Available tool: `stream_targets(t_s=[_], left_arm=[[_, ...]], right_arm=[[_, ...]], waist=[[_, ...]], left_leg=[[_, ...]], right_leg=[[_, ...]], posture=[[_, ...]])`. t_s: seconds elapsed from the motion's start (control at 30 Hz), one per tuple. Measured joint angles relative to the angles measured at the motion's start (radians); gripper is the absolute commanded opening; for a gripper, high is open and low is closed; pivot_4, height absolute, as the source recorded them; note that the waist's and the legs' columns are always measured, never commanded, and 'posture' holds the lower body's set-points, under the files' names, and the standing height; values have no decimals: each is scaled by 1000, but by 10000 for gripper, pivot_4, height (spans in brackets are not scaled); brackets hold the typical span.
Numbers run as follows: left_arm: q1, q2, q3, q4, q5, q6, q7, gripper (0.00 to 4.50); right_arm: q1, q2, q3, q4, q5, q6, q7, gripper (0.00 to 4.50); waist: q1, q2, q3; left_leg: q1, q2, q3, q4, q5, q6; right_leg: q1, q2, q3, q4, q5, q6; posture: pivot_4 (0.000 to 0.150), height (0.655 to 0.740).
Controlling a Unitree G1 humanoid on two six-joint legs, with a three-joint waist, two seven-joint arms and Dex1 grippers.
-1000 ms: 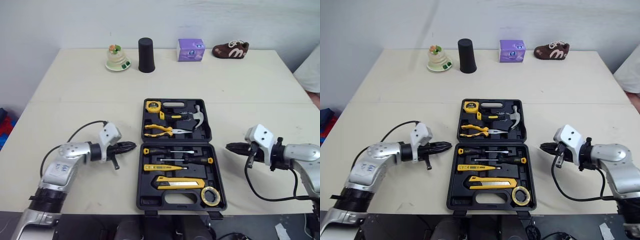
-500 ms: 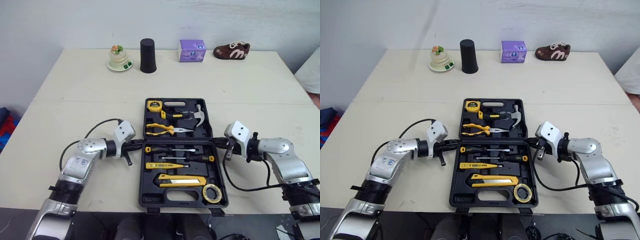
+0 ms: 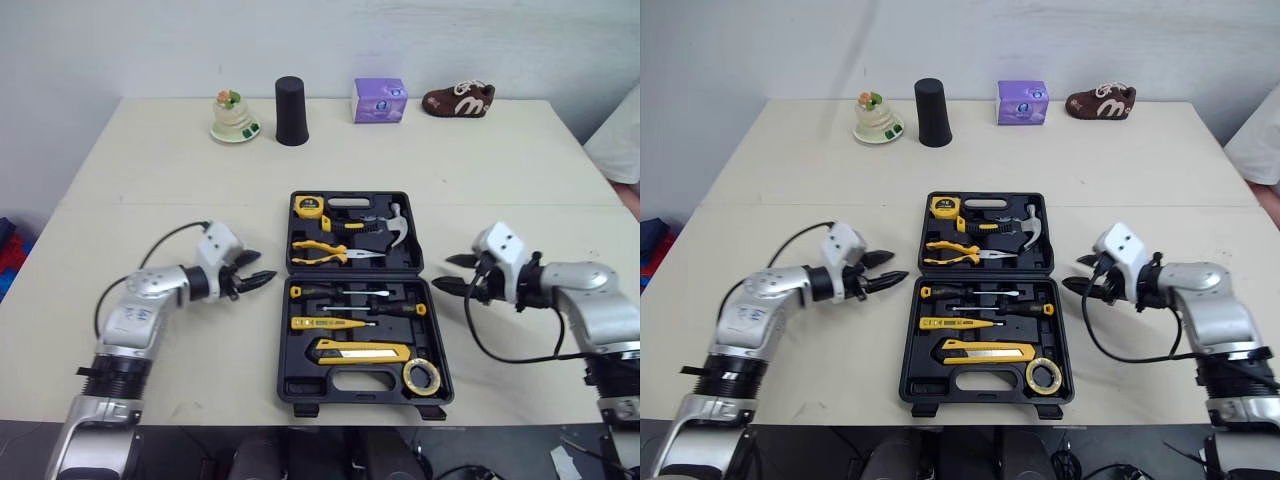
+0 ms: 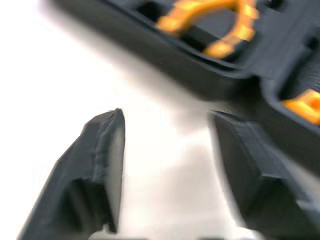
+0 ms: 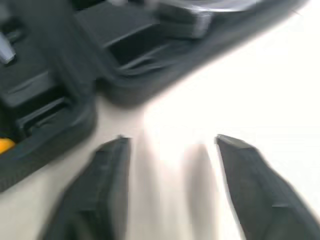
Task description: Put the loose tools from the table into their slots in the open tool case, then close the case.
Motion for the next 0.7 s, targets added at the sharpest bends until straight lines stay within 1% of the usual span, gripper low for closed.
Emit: stream_targets(t_s=[0.03, 0.07, 0.13, 0.2, 0.23, 0.3, 0.4, 0.47, 0.57, 0.6, 0.7], left_arm=[[-14, 34, 22, -27, -30, 99, 1, 43984], [-29, 52, 31, -40, -47, 164, 3, 44646], [-77, 77, 56, -66, -85, 300, 16, 44646], [-168, 70, 66, -67, -122, 455, 47, 44646], [-242, 46, 63, -67, -133, 564, 86, 44646], [-327, -6, 50, -68, -142, 679, 144, 44646], [-365, -58, 20, -50, -141, 763, 209, 44646], [-376, -86, 9, -29, -129, 778, 247, 44646], [-390, -109, -16, 7, -110, 781, 286, 44646], [-400, -123, -18, 29, -105, 780, 302, 44646], [-410, -137, -35, 61, -88, 776, 328, 44646]], right_arm=[[-31, -35, -12, -27, 22, 148, -14, 45000], [-53, -54, -15, -41, 36, 229, -22, 45000], [-106, -76, -25, -72, 63, 385, -41, 45000], [-185, -57, -29, -72, 96, 546, -73, 45000], [-249, -25, -26, -68, 118, 659, -102, 45000], [-325, 22, -22, -65, 130, 771, -149, 45000], [-385, 81, -22, -47, 133, 862, -218, 45000], [-412, 119, -23, -14, 125, 898, -269, 45000], [-430, 161, -19, 26, 115, 913, -325, 45000], [-436, 173, -17, 44, 108, 909, -346, 45000], [-441, 200, -8, 73, 93, 896, -389, 45000]], waist=[[0, 0, 0], [0, 0, 0], [2, 0, 0], [2, -1, 0], [3, -1, 0], [3, -1, 0], [2, -1, 0], [1, -1, 0], [4, -1, 0], [4, -1, 1], [4, -1, 1]], left_leg=[[0, 0, 0, 0, 0, 0], [0, 0, -1, 0, 0, 0], [0, 0, -2, -1, 0, 0], [-1, 0, -3, -1, 0, 0], [-1, -1, -3, -1, 0, 0], [-2, -1, -3, -2, 0, -1], [-7, -1, -2, -1, 1, -2], [-17, -1, 0, 2, 2, -2], [-29, -4, 1, 5, 3, -3], [-30, -5, 3, 6, 4, -2], [-30, -5, 3, 7, 5, -1]], right_leg=[[0, 0, 1, 0, 0, 0], [-1, 0, 1, 0, 0, 0], [0, 0, 0, 0, -1, -2], [0, 0, -1, 0, -1, -2], [0, 0, -1, 1, -1, -2], [-1, 0, -1, 0, -1, -2], [-5, 1, 0, -1, -1, -2], [-16, 2, -1, 4, -1, -2], [-29, 3, -3, 11, -1, -2], [-32, 3, -4, 13, -1, -2], [-32, 2, -4, 11, 0, -2]], posture=[[1500, 7400], [1500, 7400], [1500, 7400], [1500, 7400], [1500, 7400], [1500, 7400], [1500, 7400], [1500, 7400], [1500, 7400], [1500, 7400], [1500, 7400]])
